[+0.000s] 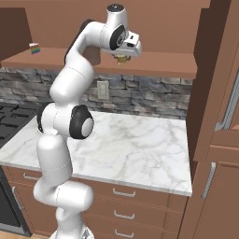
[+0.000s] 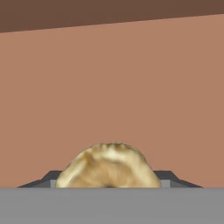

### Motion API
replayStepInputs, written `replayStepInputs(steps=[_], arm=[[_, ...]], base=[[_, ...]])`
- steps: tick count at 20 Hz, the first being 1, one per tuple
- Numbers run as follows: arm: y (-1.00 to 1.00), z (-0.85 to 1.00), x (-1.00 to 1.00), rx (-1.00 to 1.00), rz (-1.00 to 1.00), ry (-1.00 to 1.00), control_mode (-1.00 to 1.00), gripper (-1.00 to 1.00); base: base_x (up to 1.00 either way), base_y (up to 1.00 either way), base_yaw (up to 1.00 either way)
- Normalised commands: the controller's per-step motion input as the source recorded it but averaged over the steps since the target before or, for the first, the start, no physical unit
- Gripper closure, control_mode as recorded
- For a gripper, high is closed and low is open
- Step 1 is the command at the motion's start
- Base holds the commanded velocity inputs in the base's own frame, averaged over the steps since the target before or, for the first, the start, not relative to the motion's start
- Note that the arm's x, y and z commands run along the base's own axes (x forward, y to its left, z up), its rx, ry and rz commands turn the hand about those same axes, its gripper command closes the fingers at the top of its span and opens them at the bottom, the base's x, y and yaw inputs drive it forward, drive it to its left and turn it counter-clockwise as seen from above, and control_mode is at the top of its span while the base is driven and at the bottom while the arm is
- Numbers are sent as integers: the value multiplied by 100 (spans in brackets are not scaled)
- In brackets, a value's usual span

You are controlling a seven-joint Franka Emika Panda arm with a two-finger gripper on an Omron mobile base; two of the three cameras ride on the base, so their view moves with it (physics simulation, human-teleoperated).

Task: Pick the candle and jar from the dining table and place them in the open cabinet. Close the cabinet after placing the objects.

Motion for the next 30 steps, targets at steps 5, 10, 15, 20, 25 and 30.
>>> replayStepInputs(steps=[5,10,15,20,25,30], arm=[[0,0,0,0,0,0,-100,-100],[0,0,2,0,0,-1,-100,-100],[0,-2,2,0,0,-5,-100,-100],[0,-5,1,0,0,-11,-100,-100],[0,-8,0,0,0,-14,-100,-100],[0,-3,-2,0,0,-14,-100,-100]], base=[[0,0,0],[0,0,0],[0,0,0],[0,0,0],[0,0,0],[0,0,0]])
